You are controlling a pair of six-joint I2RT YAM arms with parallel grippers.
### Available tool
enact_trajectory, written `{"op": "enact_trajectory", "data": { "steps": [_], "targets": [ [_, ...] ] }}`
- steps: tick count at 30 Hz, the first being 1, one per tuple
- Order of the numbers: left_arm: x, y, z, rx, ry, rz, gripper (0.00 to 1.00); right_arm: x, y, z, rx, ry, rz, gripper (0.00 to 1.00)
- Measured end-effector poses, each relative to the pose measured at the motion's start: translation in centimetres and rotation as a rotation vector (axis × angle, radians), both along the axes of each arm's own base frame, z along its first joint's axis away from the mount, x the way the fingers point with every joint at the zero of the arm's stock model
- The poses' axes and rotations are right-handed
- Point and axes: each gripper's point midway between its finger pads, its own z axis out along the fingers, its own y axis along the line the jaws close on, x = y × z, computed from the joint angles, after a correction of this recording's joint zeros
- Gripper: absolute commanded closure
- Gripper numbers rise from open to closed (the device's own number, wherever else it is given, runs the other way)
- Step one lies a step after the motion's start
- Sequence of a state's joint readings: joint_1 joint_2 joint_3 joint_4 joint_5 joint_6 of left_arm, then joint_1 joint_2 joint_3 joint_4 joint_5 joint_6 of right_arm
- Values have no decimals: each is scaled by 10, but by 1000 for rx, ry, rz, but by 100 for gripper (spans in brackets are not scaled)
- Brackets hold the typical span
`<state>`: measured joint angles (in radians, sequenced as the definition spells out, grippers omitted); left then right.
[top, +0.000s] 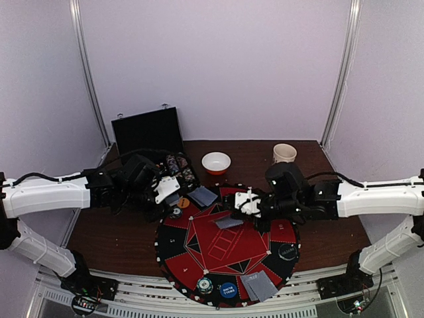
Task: Distribute texas hold em gaming equipment
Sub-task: Flop the poker card in the community card area.
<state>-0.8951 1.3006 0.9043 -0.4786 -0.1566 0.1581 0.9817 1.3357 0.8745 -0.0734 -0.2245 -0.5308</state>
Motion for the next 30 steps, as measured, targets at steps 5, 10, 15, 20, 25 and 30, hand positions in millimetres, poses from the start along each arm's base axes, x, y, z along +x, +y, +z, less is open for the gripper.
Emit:
{"op": "enact_trajectory", "data": {
  "steps": [5, 10, 15, 20, 25, 30],
  "targets": [
    [5, 0, 3, -18, -12, 12, 55, -30, 22, -23, -54, -168, 195, 100],
    [4, 0, 0, -18, -8, 9, 55, -37, 47, -54, -103, -319, 289, 100],
    [4, -1, 0, -22, -6, 6, 55, -46, 59, -83, -169, -412, 365, 100],
    [3, -1, 0, -25, -2, 1, 55, -63, 49, -108, -232, -462, 479, 100],
    [3, -1, -1, -26, 0, 2, 55, -73, 36, -135, -317, -433, 558, 100],
    [4, -1, -1, -27, 1, 2, 55, -76, 30, -149, -365, -419, 597, 100]
  ]
}}
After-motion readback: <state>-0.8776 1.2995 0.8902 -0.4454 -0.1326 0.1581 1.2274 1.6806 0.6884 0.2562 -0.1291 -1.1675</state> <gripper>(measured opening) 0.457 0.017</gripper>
